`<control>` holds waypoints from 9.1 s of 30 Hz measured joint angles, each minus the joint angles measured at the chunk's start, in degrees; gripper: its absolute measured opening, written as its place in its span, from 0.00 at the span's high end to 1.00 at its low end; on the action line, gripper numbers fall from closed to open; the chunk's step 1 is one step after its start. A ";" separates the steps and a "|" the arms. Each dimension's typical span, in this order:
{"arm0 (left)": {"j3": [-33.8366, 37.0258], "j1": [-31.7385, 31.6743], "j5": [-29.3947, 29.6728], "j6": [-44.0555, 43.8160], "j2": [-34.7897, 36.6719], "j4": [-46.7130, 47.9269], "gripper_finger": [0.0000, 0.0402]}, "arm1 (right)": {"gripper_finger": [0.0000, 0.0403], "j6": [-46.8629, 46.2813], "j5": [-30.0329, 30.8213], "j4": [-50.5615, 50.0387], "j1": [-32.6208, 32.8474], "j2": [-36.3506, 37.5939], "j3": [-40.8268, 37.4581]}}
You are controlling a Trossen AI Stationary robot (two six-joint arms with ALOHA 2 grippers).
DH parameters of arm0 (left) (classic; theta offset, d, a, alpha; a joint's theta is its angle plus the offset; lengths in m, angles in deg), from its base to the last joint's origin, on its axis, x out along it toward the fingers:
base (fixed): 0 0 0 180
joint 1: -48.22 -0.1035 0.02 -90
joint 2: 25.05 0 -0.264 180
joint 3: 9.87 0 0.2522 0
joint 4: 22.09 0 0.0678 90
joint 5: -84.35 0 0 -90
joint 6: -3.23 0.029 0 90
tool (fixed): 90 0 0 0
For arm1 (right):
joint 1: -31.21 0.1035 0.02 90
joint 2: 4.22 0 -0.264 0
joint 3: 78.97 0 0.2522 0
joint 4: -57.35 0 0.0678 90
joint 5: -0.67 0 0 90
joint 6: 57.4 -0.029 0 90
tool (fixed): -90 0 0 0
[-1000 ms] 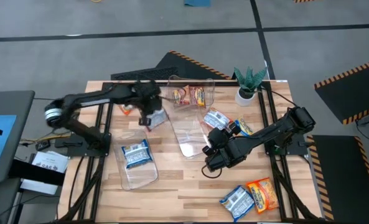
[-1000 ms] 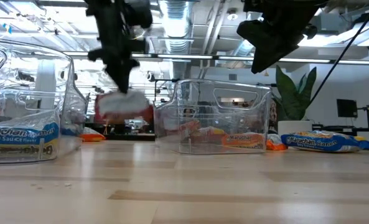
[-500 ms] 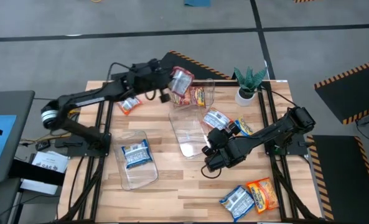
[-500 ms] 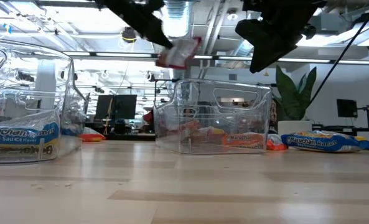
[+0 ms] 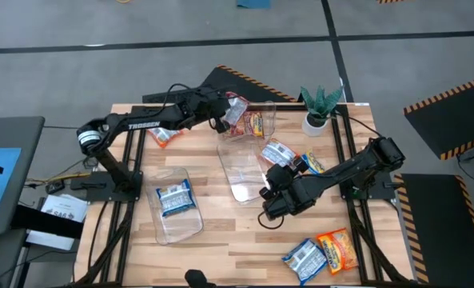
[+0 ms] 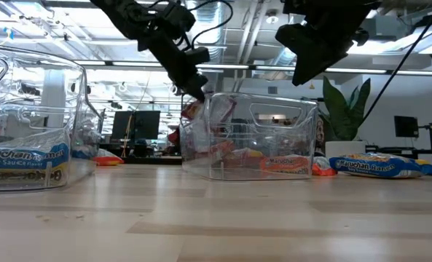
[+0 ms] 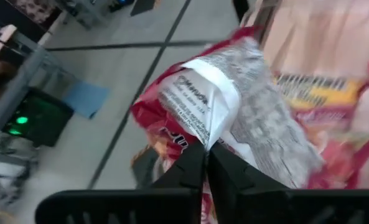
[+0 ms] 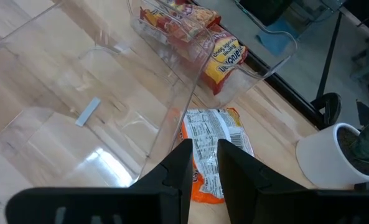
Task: Sort Maruchan noodles
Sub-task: Put the red noodle pack into the top transparent bin, then put the top blue noodle pack into the bottom transparent bin, then put the blue noodle pack into the bottom transparent bin
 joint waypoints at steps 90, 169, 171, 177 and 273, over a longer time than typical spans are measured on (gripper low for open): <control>58.86 28.97 -23.83 -23.48 83.26 -15.01 0.44 | 0.34 -3.80 -28.92 11.63 -12.46 14.71 -28.70; 58.84 28.97 -21.01 -19.49 83.15 -15.60 0.44 | 0.89 49.55 -45.72 83.99 -4.75 -24.59 17.53; 58.84 28.98 -21.01 -19.49 83.15 -15.60 0.44 | 0.86 49.14 -45.74 84.53 -4.72 -24.59 17.51; 58.84 28.99 -20.73 -19.48 83.15 -15.60 0.44 | 0.71 47.69 -46.18 86.51 -4.68 -24.52 17.53; 58.84 28.99 -21.27 -24.38 83.02 -12.15 0.44 | 0.63 -49.00 -61.96 32.07 21.36 5.19 -23.26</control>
